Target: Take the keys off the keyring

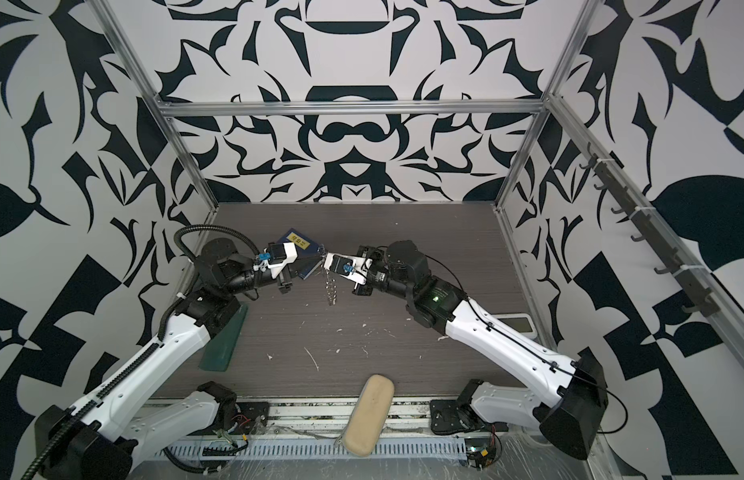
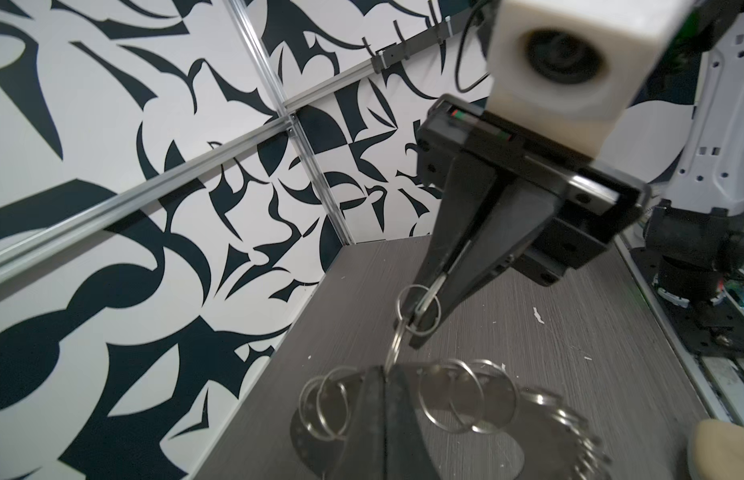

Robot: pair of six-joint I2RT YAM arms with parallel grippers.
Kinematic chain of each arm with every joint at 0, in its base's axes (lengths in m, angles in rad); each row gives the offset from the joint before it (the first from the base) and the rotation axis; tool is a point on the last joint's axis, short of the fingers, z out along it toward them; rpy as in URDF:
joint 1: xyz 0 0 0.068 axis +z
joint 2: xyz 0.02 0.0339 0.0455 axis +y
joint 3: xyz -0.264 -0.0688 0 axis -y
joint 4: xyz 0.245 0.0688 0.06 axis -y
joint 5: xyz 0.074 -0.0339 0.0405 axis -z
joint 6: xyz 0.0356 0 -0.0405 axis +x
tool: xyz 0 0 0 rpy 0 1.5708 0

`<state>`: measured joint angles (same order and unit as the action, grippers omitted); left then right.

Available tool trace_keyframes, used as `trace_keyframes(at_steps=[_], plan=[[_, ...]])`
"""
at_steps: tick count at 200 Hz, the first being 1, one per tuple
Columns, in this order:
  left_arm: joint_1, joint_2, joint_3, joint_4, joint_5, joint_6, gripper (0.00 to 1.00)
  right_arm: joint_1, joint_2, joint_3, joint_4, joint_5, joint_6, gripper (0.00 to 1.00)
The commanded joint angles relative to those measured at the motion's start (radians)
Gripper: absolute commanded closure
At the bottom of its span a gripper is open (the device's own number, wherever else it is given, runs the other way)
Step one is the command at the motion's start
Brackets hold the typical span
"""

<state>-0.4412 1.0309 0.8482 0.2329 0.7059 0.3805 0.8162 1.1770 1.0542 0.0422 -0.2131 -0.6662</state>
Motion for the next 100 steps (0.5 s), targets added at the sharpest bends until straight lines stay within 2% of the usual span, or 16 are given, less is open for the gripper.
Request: trace_keyframes(at_steps=[1,24,56,100], plan=[[0.017,0.002,0.072,-0.059,-0.148,-0.079,1.0,0.03,-0.032,0.055,0.025,0.104,-0.079,1.0],[0.017,0.005,0.088,-0.094,-0.13,-0.092,1.0,0.037,-0.021,0.061,0.083,0.131,-0.073,1.0],[0.017,-0.011,0.003,0.062,-0.03,-0.118,1.0,0.037,-0.003,0.085,0.131,0.075,-0.024,1.0],[0.016,0.003,-0.018,0.141,0.065,-0.136,1.0,0.021,0.005,0.083,0.203,0.014,0.058,1.0]])
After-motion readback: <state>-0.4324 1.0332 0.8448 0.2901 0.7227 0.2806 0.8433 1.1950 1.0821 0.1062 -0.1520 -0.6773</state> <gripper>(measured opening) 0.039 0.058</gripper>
